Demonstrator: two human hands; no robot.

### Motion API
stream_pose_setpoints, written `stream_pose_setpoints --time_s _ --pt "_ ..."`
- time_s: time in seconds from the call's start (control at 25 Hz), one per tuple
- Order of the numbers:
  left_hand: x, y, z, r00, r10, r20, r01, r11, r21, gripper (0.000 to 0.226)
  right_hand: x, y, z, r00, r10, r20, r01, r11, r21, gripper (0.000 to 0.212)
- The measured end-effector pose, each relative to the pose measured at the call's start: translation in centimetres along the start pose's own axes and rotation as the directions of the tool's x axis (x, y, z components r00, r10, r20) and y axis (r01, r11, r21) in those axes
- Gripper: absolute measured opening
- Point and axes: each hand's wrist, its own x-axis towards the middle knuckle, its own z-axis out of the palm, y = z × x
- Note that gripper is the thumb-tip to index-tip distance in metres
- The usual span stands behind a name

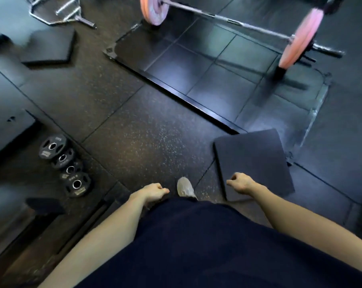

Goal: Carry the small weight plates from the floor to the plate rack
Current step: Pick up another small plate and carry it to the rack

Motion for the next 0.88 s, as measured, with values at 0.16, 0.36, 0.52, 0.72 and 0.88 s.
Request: stream_pose_setpoints --time_s 0.16,0.36,0.52,0.72,0.88 --pt "2.3 0.5 -12.1 0.987 -0.096 -0.132 0.059 0.964 -0.259 0.049 6.6 -10.9 -8.0 0.991 -0.135 -0.004 0.133 0.985 -0.11 0.035" --pt "5.9 -1.8 -22.0 0.94 -0.29 -0.179 0.129 0.79 -0.6 0.048 15.2 -26.5 -12.9 0.942 -0.283 0.179 0.325 0.902 -0.284 0.038" --pt "8.6 -4.7 -27.5 0.889 -0.437 -0.139 0.175 0.603 -0.778 0.048 22.7 -39.5 -15.4 0.859 -0.367 0.358 0.5 0.756 -0.423 0.033" --pt "9.3 -7.5 -30.9 0.819 -0.573 0.03 0.168 0.19 -0.967 0.039 26.9 -56.0 -17.1 0.746 -0.399 0.533 0.661 0.54 -0.522 0.026" --pt "9.8 -10.8 -31.3 0.772 -0.618 0.146 0.103 -0.105 -0.989 0.043 27.0 -67.2 -14.0 0.635 -0.402 0.659 0.772 0.315 -0.552 0.033"
